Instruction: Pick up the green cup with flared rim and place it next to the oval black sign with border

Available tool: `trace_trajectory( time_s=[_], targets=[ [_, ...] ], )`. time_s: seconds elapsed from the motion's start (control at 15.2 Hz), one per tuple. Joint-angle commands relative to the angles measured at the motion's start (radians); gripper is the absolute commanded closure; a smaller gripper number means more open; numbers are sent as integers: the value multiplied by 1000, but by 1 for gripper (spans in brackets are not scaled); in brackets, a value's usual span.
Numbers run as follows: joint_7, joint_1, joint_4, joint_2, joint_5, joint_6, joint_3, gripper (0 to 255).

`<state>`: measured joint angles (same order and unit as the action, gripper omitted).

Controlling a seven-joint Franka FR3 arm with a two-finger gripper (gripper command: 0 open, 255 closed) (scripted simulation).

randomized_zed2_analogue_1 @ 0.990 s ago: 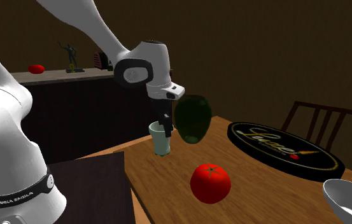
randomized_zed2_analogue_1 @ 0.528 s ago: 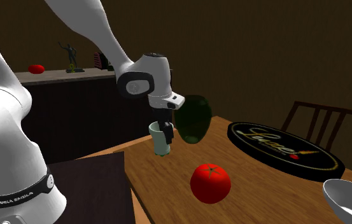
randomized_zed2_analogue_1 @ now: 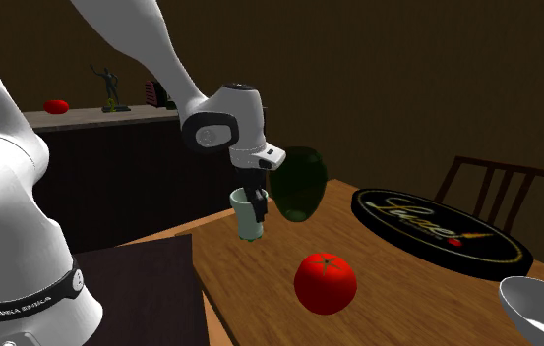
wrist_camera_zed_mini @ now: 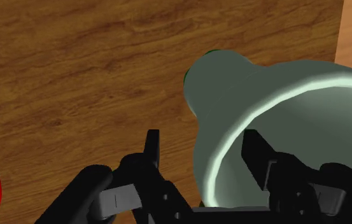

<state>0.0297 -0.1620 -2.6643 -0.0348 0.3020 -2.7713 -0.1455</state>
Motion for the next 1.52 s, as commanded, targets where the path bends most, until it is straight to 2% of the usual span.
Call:
trace_trajectory(
  time_s=[0.0,0.53,1.45],
  targets=[
    [0,0,0,0,0,0,0,255],
    [0,0,0,0,0,0,0,255],
    [-58,16,39,-188,-56,226,4,255]
  ],
)
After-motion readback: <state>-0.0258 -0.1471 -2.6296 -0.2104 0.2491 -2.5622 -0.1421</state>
